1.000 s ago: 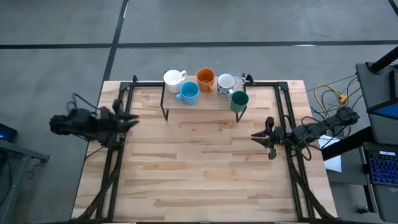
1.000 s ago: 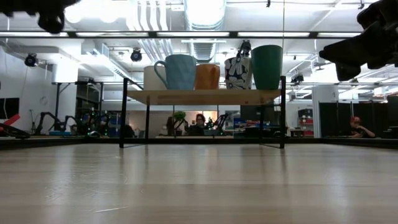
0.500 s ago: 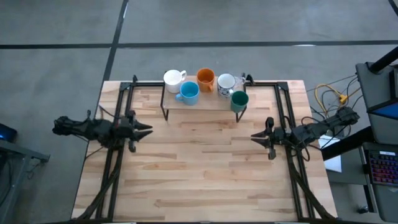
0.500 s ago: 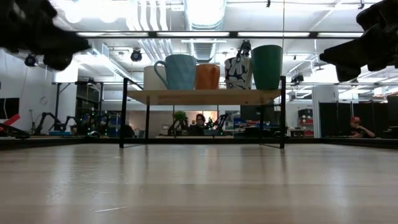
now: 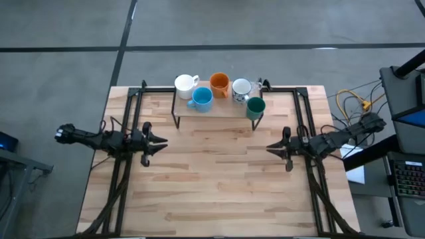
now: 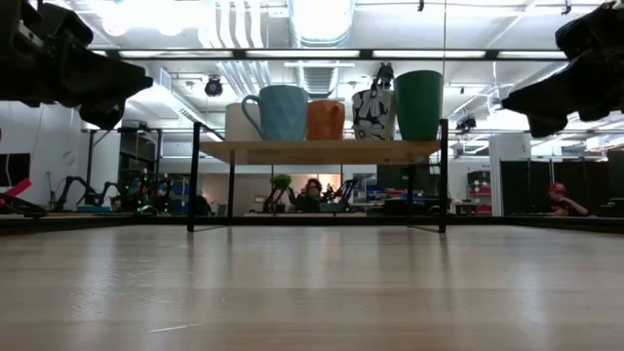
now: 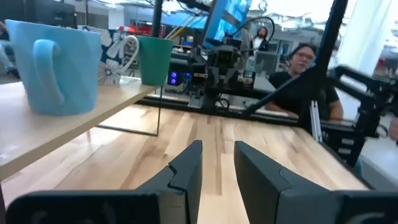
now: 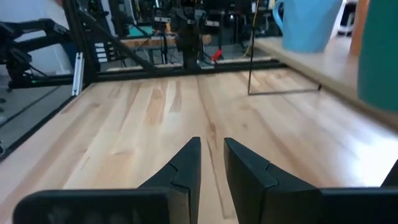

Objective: Stack small to large cups/mugs on shelf
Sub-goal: Return to Home Position

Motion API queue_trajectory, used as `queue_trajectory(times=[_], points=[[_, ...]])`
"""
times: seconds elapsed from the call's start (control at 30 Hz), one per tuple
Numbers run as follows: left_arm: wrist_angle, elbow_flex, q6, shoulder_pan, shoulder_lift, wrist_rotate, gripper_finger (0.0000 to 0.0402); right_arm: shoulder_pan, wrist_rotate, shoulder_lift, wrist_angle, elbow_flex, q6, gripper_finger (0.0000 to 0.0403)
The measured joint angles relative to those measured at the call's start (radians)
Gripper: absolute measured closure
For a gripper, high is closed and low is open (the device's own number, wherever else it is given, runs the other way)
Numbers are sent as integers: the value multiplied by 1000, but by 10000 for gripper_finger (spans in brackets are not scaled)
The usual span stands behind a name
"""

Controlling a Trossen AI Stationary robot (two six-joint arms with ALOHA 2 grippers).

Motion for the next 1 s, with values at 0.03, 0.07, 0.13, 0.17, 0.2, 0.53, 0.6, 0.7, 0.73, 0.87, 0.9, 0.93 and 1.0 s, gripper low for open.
queue_trajectory(times=[0.03, 0.07, 0.13, 0.17, 0.2, 0.53, 0.6, 0.7, 0.73, 0.87, 0.9, 0.93, 1.0], points=[[-1, 0, 14, 0, 3, 6, 323, 0, 0, 14, 1, 0, 25, 339], [-2, 0, 32, 0, 6, 14, 323, 0, 0, 28, 0, 0, 52, 339], [-2, 0, 58, 0, 23, 17, 323, 0, 4, 57, -1, 0, 101, 339], [-3, 0, 62, 0, 33, 14, 323, 0, 21, 72, 0, 0, 120, 339], [-2, 0, 62, 2, 42, 3, 323, 0, 49, 88, 1, 0, 133, 339], [-6, 0, 13, 8, 155, -547, 323, -1, 523, 162, 6, 0, 225, 339], [-12, 0, 16, 9, 151, -619, 323, -1, 586, 161, 11, 0, 234, 339], [-29, 22, 67, 8, 130, -599, 323, -1, 633, 161, 54, 0, 241, 339], [-29, 41, 85, 8, 120, -578, 323, -2, 636, 161, 79, 0, 222, 339], [-94, 136, 163, 8, 70, -512, 323, -3, 621, 161, 216, 0, 99, 339], [-140, 160, 166, 8, 55, -504, 323, -3, 604, 161, 257, 0, 69, 339], [-187, 184, 164, 8, 39, -502, 323, -3, 581, 161, 298, 0, 47, 339], [-267, 223, 125, 8, 5, -499, 323, -2, 513, 161, 371, 0, 10, 339]])
